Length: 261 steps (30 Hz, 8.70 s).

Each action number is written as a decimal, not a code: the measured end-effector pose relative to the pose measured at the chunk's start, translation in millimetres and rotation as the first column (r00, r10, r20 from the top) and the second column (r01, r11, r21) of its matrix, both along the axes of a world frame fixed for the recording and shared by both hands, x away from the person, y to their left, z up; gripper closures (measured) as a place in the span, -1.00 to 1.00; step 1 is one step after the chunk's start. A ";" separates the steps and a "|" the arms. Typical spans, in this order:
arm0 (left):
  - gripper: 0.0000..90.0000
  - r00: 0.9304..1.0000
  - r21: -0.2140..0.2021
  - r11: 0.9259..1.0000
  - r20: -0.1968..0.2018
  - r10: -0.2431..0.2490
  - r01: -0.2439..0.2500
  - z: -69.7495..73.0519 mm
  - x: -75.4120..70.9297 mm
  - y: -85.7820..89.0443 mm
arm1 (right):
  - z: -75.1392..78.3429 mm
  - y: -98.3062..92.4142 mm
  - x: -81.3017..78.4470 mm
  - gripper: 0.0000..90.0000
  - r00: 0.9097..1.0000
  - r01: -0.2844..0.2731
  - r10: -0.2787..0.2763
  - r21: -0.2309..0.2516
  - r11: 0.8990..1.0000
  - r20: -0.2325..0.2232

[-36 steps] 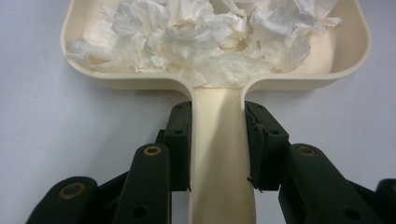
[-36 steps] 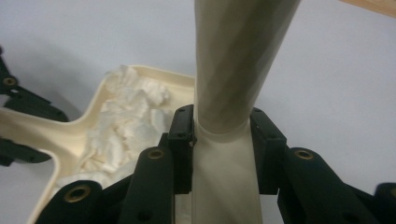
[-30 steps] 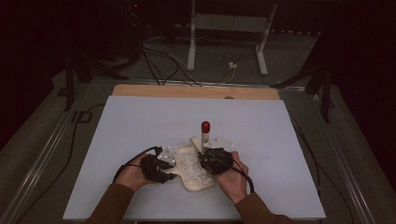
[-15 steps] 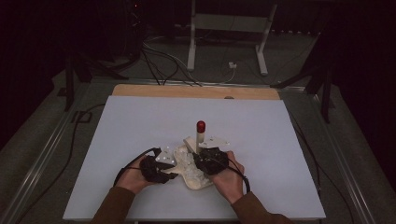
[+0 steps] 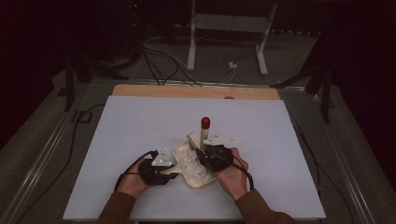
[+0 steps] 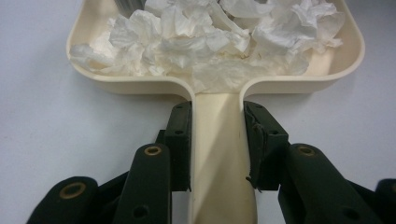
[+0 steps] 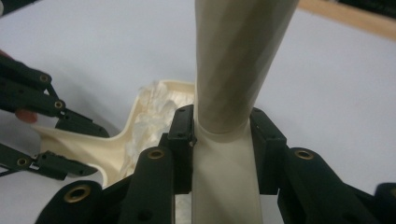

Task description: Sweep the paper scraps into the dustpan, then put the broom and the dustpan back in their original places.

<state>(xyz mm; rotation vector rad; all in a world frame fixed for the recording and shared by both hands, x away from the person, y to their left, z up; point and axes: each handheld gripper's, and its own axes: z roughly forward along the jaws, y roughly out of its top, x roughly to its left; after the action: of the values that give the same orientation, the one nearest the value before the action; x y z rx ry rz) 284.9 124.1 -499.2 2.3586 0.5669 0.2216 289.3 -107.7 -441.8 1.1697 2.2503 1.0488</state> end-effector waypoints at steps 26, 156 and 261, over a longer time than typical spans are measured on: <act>0.48 0.988 -0.052 0.987 0.026 0.152 -0.151 6.6 1.7 22.4 | 12.8 -57.6 25.6 0.50 0.998 0.058 -0.059 0.020 0.998 0.032; 0.48 0.631 -0.112 0.629 0.020 0.775 -0.769 10.3 2.5 97.5 | 46.0 -175.5 25.4 0.53 0.963 -0.260 0.248 0.127 0.957 0.104; 0.48 0.481 -0.085 0.483 0.045 0.875 -0.871 -11.6 -5.5 108.6 | -54.8 -185.9 95.7 0.33 0.944 0.172 -0.175 -0.037 0.984 -0.280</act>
<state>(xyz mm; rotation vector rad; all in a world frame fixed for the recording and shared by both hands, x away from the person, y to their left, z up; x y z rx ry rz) 279.4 232.7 -510.7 1.7606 1.7035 0.7500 385.0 -293.5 -496.7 1.5669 2.3031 0.8427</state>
